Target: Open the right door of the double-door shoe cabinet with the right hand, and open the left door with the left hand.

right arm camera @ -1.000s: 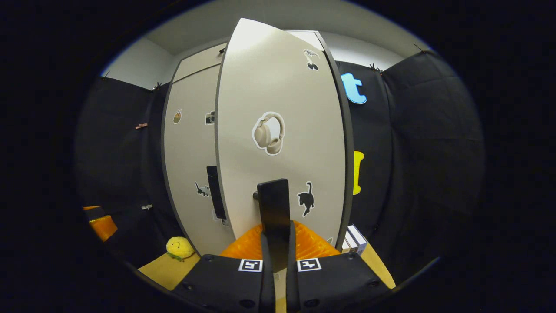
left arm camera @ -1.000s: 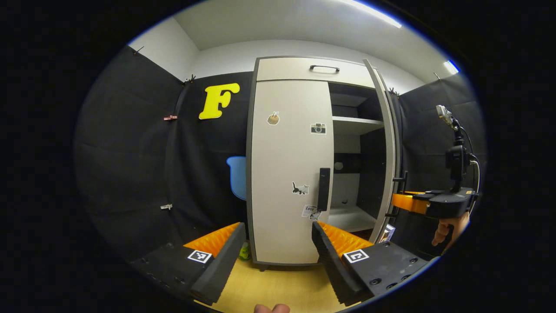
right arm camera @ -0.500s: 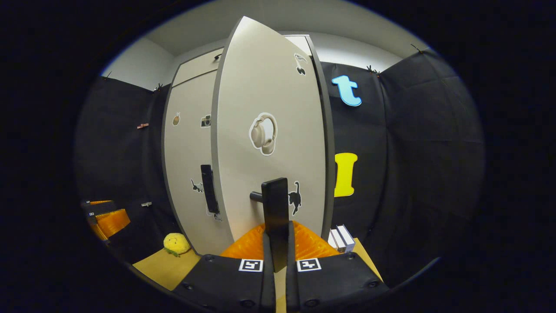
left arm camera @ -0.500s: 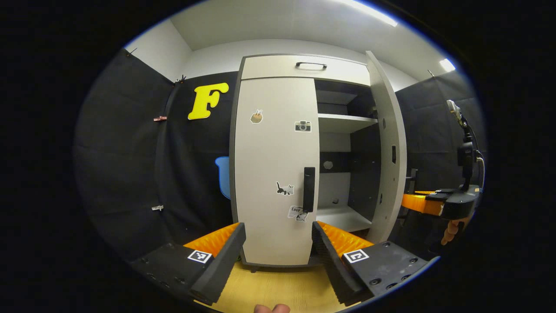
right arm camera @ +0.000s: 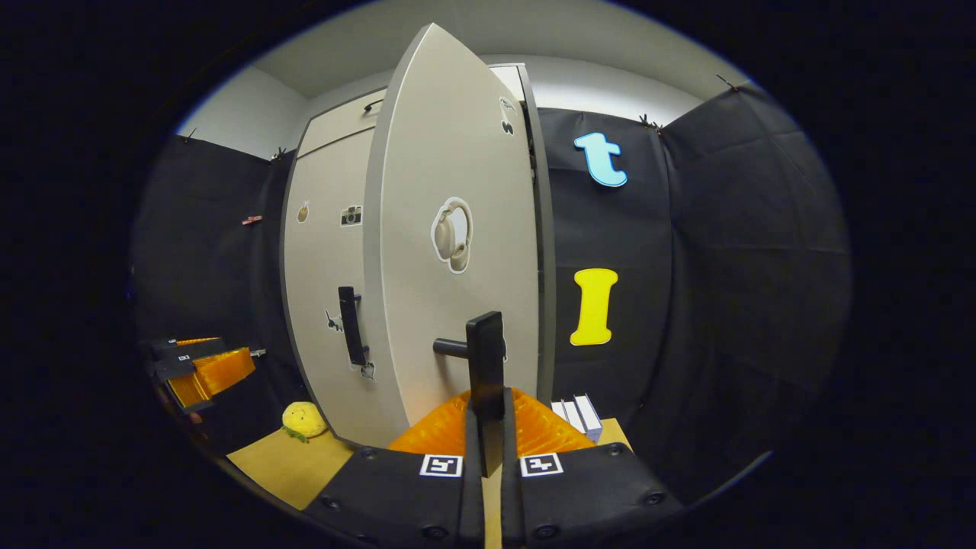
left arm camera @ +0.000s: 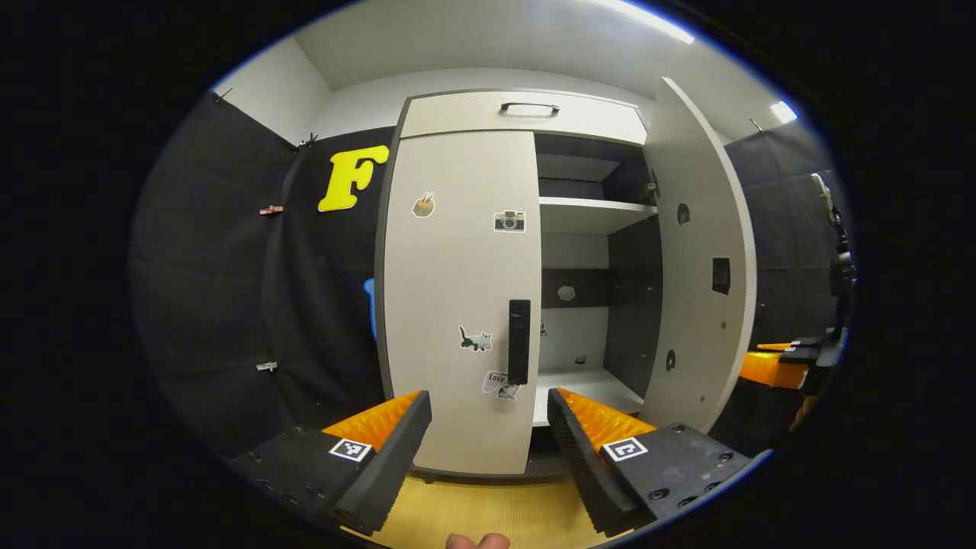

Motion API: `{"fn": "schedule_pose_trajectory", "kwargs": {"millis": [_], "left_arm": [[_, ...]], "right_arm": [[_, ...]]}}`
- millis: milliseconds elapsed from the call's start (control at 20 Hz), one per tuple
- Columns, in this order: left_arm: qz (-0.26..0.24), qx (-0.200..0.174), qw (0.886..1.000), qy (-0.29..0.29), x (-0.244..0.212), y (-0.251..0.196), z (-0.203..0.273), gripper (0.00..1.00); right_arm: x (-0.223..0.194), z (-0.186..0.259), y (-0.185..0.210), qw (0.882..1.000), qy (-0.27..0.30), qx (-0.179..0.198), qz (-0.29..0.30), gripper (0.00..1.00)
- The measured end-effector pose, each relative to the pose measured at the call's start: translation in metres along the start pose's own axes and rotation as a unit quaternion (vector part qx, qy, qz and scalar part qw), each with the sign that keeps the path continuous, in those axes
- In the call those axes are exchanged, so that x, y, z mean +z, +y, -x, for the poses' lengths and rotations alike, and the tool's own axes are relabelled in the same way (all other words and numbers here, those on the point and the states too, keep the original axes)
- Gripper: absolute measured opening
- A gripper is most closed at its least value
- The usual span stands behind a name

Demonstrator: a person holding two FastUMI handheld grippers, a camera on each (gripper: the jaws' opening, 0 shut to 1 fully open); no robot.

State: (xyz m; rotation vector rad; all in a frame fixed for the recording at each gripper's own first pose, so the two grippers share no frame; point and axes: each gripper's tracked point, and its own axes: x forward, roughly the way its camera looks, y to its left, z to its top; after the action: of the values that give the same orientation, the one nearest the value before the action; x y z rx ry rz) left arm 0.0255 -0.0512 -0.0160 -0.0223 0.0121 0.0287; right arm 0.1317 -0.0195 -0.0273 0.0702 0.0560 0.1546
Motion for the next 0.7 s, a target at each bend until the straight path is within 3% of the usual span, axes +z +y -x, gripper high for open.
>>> {"fn": "schedule_pose_trajectory", "kwargs": {"millis": [250, 450, 600, 650, 700], "left_arm": [[0.000, -0.013, 1.000, 0.001, -0.001, -0.024, -0.014, 0.94], [-0.004, -0.023, 1.000, 0.002, -0.001, -0.038, -0.020, 0.94], [-0.005, -0.027, 1.000, -0.002, 0.002, -0.044, -0.024, 0.94], [-0.005, -0.028, 1.000, -0.003, 0.003, -0.045, -0.026, 0.94], [-0.005, -0.029, 1.000, -0.003, 0.003, -0.047, -0.027, 0.94]], "right_arm": [[0.001, 0.003, -0.022, 0.999, 0.001, -0.034, 0.024, 0.12], [0.000, 0.004, -0.027, 0.999, 0.004, -0.054, 0.001, 0.12], [0.000, 0.006, -0.036, 0.998, 0.005, -0.065, -0.011, 0.06], [-0.001, 0.005, -0.035, 0.998, 0.005, -0.068, -0.018, 0.14], [-0.001, 0.004, -0.035, 0.997, 0.006, -0.068, -0.021, 0.06]]}}
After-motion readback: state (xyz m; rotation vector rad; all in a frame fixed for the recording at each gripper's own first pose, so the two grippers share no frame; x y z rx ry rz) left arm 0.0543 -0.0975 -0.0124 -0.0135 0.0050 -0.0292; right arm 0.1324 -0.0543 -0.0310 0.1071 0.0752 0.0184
